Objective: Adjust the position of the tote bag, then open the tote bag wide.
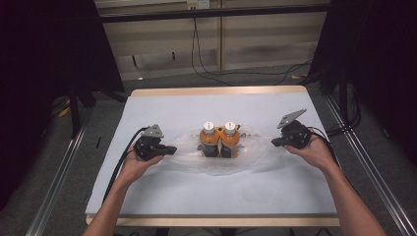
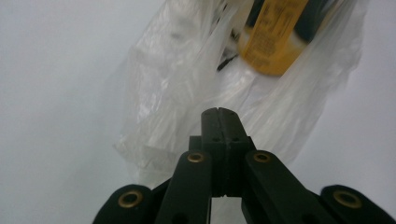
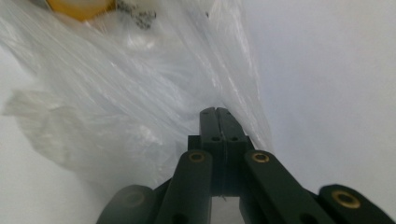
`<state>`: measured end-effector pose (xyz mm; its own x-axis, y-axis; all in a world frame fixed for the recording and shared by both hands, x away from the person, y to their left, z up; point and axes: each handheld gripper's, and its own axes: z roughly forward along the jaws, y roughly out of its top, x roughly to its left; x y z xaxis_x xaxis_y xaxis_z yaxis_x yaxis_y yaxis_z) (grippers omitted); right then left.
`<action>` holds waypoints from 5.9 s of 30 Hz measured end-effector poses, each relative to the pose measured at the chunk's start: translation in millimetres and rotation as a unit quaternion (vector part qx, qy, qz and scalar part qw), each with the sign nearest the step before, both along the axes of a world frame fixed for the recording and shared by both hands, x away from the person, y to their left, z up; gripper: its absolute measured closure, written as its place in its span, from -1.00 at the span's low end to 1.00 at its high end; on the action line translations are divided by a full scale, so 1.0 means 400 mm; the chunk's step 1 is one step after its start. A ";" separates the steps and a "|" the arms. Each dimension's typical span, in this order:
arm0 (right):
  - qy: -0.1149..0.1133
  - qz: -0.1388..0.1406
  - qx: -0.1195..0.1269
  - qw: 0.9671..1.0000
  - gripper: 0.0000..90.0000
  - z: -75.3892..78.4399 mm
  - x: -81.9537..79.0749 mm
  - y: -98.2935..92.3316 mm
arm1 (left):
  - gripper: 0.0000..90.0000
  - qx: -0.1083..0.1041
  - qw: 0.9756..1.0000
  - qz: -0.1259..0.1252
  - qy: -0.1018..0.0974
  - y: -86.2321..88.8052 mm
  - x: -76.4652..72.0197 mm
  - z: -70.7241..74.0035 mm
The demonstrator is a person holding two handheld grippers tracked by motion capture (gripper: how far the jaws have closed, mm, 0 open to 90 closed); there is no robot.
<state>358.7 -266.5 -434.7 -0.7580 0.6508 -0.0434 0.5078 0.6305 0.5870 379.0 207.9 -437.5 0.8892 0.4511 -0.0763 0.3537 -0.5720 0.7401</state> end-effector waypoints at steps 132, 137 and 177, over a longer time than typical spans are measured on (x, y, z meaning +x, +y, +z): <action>-0.010 -0.084 0.065 0.994 1.00 -0.084 0.302 0.322 | 1.00 -0.015 0.989 -0.146 0.033 -0.292 -0.182 -0.114; -0.016 -0.070 0.082 0.994 1.00 -0.057 0.285 0.317 | 1.00 -0.033 0.989 -0.138 0.029 -0.292 -0.174 -0.102; -0.111 -0.038 0.199 0.973 1.00 0.078 0.031 0.168 | 0.58 -0.142 0.988 -0.035 -0.044 -0.141 -0.136 0.028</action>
<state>371.2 -199.4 -403.6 -0.7079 0.7032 0.0662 0.3768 0.2966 0.8775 324.6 151.7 -426.2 0.9264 0.3594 -0.1126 0.2482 -0.3576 0.9003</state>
